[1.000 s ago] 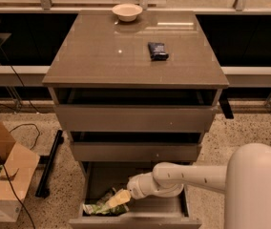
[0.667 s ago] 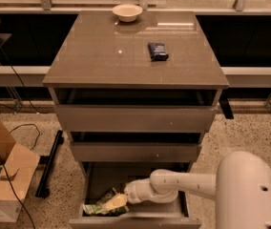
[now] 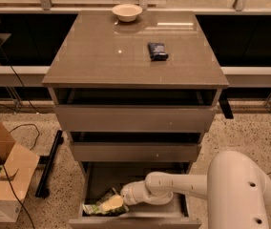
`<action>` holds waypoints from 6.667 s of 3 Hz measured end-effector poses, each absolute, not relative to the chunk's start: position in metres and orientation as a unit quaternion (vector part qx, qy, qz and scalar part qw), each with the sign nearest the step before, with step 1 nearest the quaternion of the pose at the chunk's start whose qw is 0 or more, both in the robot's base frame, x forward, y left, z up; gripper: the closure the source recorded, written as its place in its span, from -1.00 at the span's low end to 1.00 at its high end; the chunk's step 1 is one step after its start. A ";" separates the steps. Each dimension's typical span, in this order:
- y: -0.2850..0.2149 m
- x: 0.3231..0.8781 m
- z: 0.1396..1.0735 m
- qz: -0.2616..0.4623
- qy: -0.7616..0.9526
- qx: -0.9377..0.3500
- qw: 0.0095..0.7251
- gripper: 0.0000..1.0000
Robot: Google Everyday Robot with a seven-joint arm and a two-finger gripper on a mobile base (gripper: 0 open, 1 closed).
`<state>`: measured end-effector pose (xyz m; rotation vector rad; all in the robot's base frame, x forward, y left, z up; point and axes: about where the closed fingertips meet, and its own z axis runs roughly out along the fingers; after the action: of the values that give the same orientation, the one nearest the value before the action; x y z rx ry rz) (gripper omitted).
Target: Pick green jalapeno chip bag from bottom drawer and place on counter
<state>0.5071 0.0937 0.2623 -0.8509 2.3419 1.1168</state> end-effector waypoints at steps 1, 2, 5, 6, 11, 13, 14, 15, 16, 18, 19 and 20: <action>0.110 0.516 0.236 0.385 0.849 -0.300 0.204 -1.00; 0.126 0.525 0.207 0.381 0.853 -0.293 0.204 -1.00; 0.147 0.523 0.160 0.358 0.871 -0.297 0.160 0.22; 0.148 0.523 0.167 0.349 0.871 -0.305 0.163 0.68; 0.112 0.488 0.338 0.434 0.763 -0.336 0.343 1.00; 0.047 0.450 0.452 0.432 0.698 -0.343 0.456 1.00; -0.009 0.475 0.495 0.415 0.701 -0.310 0.491 1.00; -0.031 0.498 0.519 0.408 0.700 -0.305 0.500 1.00; -0.039 0.503 0.548 0.399 0.684 -0.317 0.521 1.00; -0.033 0.496 0.635 0.345 0.650 -0.377 0.562 1.00; -0.023 0.498 0.681 0.303 0.629 -0.419 0.581 1.00; -0.023 0.498 0.681 0.303 0.629 -0.419 0.581 1.00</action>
Offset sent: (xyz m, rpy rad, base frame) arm 0.0323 0.0484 -0.0899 -0.0476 0.0050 -0.0642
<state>0.4975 -0.0232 0.6809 -0.9794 1.4685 0.7070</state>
